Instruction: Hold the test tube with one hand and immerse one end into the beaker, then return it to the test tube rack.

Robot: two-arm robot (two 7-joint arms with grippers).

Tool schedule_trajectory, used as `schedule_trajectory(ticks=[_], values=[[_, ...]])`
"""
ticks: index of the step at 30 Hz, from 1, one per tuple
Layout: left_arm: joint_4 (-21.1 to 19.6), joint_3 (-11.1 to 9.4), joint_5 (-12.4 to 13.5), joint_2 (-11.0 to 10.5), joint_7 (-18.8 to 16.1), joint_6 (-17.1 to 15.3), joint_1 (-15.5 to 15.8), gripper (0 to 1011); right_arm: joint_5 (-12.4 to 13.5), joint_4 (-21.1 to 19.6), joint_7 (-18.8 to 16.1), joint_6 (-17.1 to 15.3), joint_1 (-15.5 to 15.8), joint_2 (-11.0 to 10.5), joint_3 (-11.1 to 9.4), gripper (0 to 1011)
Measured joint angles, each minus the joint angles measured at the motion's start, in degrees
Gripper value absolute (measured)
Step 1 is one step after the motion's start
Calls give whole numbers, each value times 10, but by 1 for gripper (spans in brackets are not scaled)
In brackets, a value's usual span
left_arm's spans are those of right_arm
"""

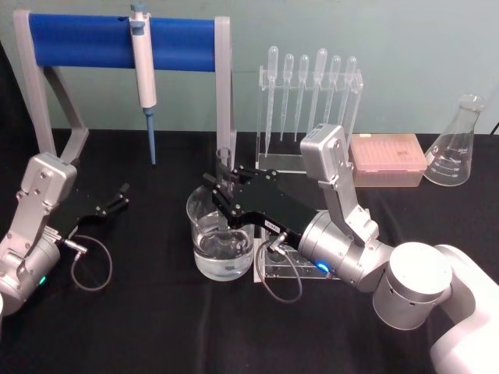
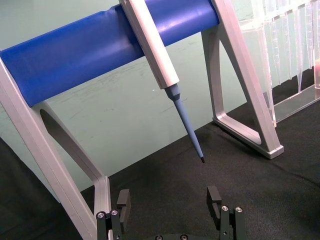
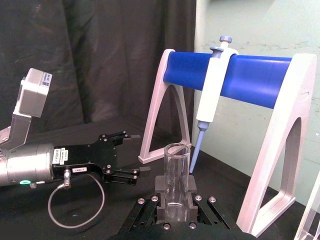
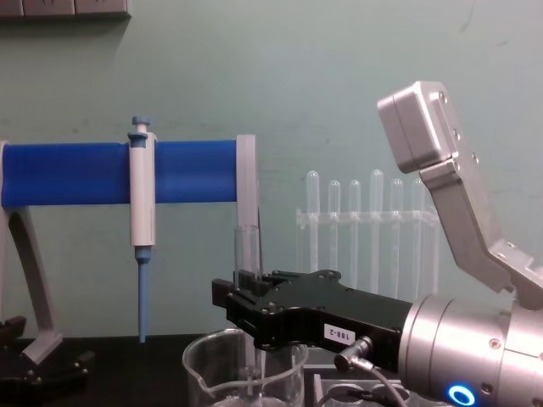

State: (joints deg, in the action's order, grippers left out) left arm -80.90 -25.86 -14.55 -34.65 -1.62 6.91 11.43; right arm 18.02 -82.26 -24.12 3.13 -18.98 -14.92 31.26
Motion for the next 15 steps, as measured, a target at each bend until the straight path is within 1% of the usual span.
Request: schedule_trajectory(ticks=[15], values=[[0,0,0,0,0,0,0,1000,0,0,0,0,0,0,0,225]])
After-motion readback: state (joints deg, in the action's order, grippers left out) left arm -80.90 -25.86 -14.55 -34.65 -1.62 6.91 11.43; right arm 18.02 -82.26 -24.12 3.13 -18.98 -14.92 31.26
